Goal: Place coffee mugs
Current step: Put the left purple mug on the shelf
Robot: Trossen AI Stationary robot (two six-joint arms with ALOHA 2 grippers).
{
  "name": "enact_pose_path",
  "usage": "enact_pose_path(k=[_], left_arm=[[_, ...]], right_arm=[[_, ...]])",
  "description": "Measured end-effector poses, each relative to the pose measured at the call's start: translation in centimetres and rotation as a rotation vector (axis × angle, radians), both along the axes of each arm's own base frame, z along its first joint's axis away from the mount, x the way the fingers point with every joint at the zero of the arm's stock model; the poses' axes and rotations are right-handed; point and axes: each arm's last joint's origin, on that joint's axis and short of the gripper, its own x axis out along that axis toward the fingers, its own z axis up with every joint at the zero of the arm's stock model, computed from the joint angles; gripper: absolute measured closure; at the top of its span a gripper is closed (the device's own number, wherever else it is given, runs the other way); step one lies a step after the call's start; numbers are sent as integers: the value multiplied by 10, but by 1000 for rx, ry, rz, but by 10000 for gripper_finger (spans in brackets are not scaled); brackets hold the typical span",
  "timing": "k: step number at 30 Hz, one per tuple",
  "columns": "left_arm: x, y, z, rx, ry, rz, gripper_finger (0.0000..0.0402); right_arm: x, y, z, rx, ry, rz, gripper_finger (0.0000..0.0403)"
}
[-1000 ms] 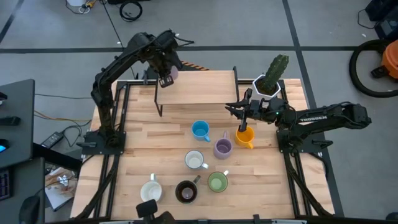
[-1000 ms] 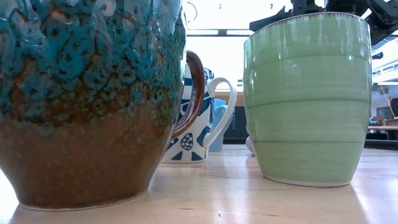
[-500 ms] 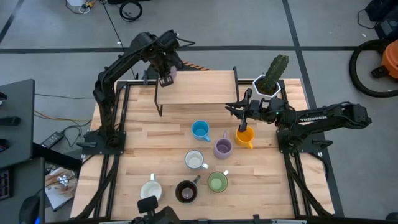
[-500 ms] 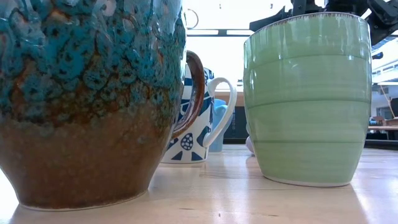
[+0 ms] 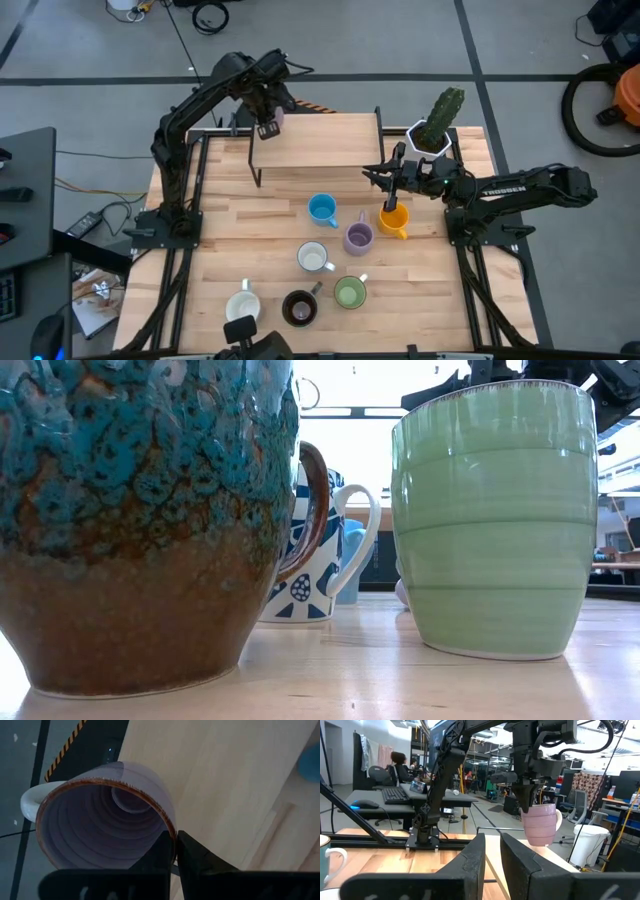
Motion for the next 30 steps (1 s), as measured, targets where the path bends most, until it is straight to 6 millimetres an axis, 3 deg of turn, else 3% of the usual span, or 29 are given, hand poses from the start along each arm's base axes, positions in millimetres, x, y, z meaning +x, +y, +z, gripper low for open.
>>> enact_pose_path(k=[14, 22, 30], left_arm=[[7, 3, -9, -15, 20, -10, 384], [7, 3, -9, -11, 25, -19, 318], [7, 4, -9, 15, 46, -2, 296]], right_arm=[[0, 0, 0, 0, 0, 0, 337], [0, 0, 0, 0, 0, 0, 337], [0, 0, 0, 0, 0, 0, 337]])
